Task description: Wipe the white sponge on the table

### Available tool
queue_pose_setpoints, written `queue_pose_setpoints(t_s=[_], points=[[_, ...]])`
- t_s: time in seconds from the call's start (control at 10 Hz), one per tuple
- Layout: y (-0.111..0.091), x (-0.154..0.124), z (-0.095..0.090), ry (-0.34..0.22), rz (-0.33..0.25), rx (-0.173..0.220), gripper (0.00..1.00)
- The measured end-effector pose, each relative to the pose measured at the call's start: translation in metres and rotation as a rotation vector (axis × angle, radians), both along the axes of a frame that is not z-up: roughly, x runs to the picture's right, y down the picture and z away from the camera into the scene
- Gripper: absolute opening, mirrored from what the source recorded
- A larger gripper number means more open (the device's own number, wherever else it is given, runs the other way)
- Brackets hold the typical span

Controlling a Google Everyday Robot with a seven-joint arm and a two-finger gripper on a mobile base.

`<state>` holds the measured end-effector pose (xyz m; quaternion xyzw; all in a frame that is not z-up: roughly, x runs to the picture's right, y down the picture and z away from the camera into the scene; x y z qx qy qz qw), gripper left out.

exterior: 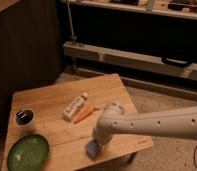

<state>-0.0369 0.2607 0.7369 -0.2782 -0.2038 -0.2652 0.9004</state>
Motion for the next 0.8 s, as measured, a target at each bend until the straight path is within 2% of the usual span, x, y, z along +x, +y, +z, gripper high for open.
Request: queue_pose_setpoints(t_s=[0.2,0.4,0.6,0.8], points=[[-0.010,-0.031,0.004,-0.046,-0.023,0.018,0.06],[-0.026,-0.045,0.016,-0.056,-0.012,0.034,0.06],[-0.045,-0.038,0.042,-0.032,0.000,0.047,0.06],[-0.072,-0.018,0.075,0.008,0.037,0.058,0.06]])
